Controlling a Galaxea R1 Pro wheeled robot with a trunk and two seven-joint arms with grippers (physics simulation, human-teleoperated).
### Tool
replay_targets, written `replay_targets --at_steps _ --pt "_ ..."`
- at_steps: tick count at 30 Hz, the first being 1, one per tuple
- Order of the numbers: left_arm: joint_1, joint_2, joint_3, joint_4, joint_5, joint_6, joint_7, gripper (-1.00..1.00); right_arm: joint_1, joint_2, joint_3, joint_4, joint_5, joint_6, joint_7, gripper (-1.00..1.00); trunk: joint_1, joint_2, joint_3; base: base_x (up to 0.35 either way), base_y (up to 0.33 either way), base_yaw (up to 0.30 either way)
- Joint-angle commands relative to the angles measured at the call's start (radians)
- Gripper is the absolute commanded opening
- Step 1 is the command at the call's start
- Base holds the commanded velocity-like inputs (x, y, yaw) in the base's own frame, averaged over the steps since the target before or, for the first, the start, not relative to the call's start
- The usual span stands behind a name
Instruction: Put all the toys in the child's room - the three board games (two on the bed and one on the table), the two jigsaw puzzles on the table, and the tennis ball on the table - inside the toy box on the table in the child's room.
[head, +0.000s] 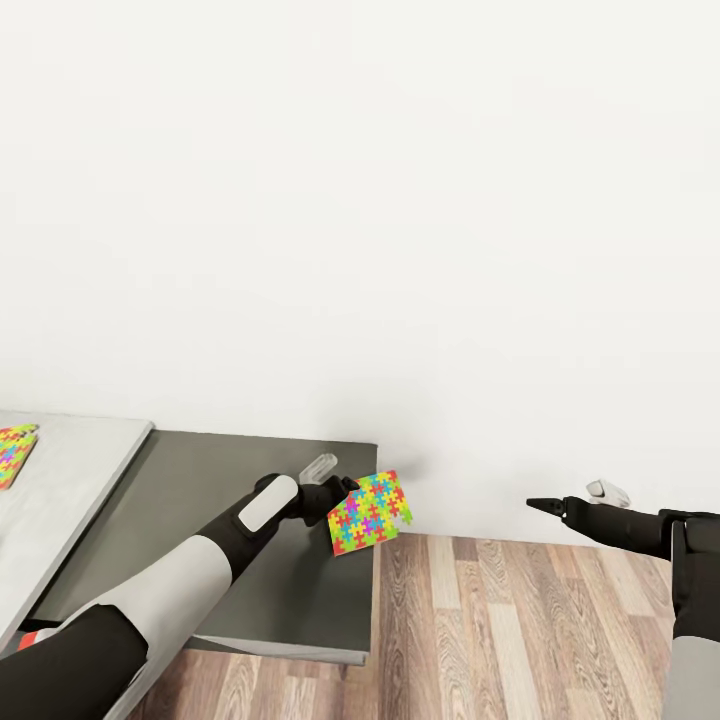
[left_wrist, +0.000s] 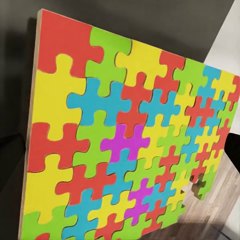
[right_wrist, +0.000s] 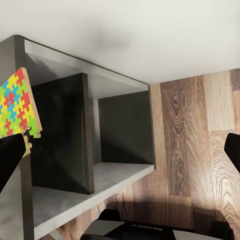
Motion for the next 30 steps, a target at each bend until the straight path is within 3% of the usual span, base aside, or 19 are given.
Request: replay_targets --at_steps 1,14,21,24,27,28,30 --pt "-0.001 0.001 -0.004 -0.002 0.010 -0.001 0.008 1.00 -0.001 0.000 -0.001 -0.001 0.010 0.006 0.010 1.00 0.001 -0.002 -0.002 0.000 0.000 -0.004" --pt "0.002 0.006 -0.003 -0.003 0.011 -0.001 0.008 1.00 -0.001 0.002 0.000 0.002 0.009 0.003 0.010 1.00 0.001 -0.002 -0.002 0.000 0.000 -0.001" --pt "0.018 0.041 0.006 -0.012 0.017 -0.008 0.007 1.00 -0.001 0.001 0.001 0.015 0.016 -0.007 0.006 1.00 0.001 -0.002 -0.002 0.000 0.000 0.000" --pt "0.038 0.074 0.041 -0.022 0.023 -0.030 0.006 1.00 0.000 0.002 0.001 0.034 0.019 -0.023 0.004 1.00 0.001 -0.002 -0.002 0.000 0.000 0.000" --pt "0.074 0.108 0.106 -0.060 0.025 -0.046 0.006 1.00 0.000 0.002 0.001 0.061 0.014 -0.061 0.007 1.00 0.001 -0.002 -0.002 0.000 0.000 0.000" --pt "0.074 0.108 0.106 -0.060 0.025 -0.046 0.006 1.00 0.000 0.002 0.001 0.061 0.014 -0.061 0.007 1.00 0.001 -0.002 -0.002 0.000 0.000 0.000" --pt "0.106 0.132 0.153 -0.110 0.025 -0.050 0.006 1.00 0.000 0.002 0.001 0.073 0.012 -0.085 0.010 1.00 0.001 -0.002 -0.002 0.000 0.000 0.000"
